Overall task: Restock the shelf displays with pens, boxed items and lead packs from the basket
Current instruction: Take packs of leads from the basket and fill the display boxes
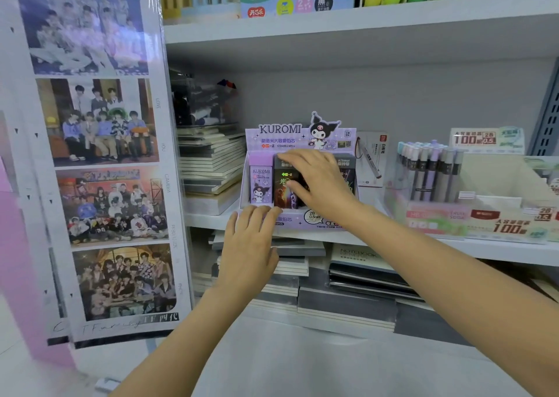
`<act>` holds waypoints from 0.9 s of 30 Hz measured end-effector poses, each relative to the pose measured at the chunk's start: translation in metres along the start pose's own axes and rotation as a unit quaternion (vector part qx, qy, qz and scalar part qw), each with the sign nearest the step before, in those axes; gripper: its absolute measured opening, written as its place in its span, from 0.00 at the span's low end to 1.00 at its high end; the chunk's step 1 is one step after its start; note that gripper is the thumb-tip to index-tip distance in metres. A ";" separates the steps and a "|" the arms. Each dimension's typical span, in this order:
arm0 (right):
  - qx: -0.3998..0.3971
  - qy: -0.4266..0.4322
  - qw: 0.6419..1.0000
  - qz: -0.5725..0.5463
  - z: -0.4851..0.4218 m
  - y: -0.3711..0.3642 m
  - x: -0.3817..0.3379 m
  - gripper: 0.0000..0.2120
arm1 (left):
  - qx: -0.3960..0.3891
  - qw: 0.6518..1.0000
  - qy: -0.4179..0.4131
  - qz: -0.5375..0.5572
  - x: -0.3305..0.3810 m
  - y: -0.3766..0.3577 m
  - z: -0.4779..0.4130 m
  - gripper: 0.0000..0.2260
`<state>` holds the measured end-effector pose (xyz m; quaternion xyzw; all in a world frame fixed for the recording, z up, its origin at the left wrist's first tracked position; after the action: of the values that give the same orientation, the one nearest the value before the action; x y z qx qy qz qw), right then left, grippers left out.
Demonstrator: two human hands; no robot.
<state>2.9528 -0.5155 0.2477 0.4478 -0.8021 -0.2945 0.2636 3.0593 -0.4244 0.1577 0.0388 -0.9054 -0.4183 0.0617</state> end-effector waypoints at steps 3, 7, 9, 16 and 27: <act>-0.016 -0.007 1.000 -0.020 0.005 0.000 -0.002 0.26 | 0.004 1.000 0.000 0.014 0.001 0.002 0.000 0.29; 0.109 0.040 0.991 -0.070 0.034 0.019 -0.027 0.22 | 0.069 0.994 0.021 0.085 0.011 0.007 0.021 0.29; 0.155 0.066 0.979 -0.119 0.063 0.017 -0.042 0.16 | 0.121 0.986 0.020 0.116 0.020 -0.004 0.044 0.26; -0.023 -0.081 0.955 -0.284 0.223 -0.092 -0.065 0.08 | -0.141 0.974 0.068 0.163 0.045 -0.150 0.179 0.15; -0.476 -0.309 0.763 -0.309 0.507 -0.251 -0.113 0.23 | -0.449 0.890 0.032 0.074 0.046 -0.269 0.371 0.24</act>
<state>2.7980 -0.4037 -0.2965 0.3733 -0.4145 -0.8265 0.0753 2.9657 -0.3243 -0.2822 -0.0463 -0.6190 -0.7728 0.1323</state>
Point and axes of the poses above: each hand's wrist, its own z-axis away from the middle knuckle, its own y-axis out of the back of the hand, x = y × z, the point moved 5 cm from there along -z, towards the middle knuckle, and after that the axes turned 10 degrees about y, right-handed, at the moved point
